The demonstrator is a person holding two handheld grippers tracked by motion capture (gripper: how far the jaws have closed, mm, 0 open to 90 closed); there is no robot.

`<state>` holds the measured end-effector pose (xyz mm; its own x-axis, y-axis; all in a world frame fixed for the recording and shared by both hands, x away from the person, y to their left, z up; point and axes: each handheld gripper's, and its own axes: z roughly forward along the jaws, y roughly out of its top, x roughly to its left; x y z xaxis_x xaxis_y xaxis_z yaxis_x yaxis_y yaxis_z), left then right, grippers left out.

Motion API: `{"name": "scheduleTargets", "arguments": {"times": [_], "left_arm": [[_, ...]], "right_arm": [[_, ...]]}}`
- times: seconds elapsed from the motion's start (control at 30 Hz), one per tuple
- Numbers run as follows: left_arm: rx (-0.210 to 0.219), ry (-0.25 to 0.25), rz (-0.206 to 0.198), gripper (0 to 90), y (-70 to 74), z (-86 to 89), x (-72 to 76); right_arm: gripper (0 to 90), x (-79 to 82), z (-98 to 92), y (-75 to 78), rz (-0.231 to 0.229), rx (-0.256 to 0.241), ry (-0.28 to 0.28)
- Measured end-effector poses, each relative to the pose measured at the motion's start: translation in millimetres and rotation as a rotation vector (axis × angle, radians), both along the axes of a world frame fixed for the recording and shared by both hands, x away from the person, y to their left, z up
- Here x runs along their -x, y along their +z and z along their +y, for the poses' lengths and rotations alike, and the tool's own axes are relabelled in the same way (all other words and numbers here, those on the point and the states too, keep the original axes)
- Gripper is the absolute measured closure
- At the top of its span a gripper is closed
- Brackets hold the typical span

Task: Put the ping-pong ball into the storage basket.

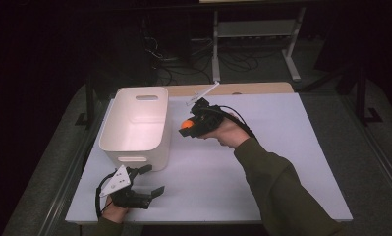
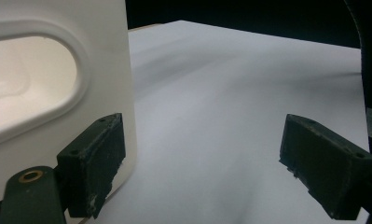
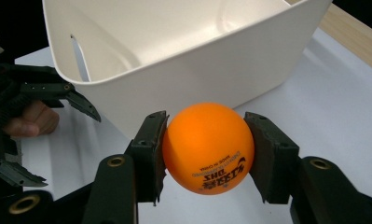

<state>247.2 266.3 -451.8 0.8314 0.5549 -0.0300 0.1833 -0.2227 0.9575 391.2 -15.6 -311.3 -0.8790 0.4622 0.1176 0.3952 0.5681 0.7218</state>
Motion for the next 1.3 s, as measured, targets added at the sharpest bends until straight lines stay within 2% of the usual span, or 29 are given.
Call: {"name": "scheduleTargets", "arguments": {"times": [0.7, 1.3], "left_arm": [[0.003, 0.001, -0.004, 14.0, 0.0, 0.3, 0.3], [0.003, 0.001, -0.005, 14.0, 0.1, 0.6, 0.2]], "right_arm": [[49.8, 1.3, 23.6, 18.6, -0.012, -0.013, 0.059], [49.8, -0.9, 48.7, 28.4, -0.024, -0.009, 0.098]]}}
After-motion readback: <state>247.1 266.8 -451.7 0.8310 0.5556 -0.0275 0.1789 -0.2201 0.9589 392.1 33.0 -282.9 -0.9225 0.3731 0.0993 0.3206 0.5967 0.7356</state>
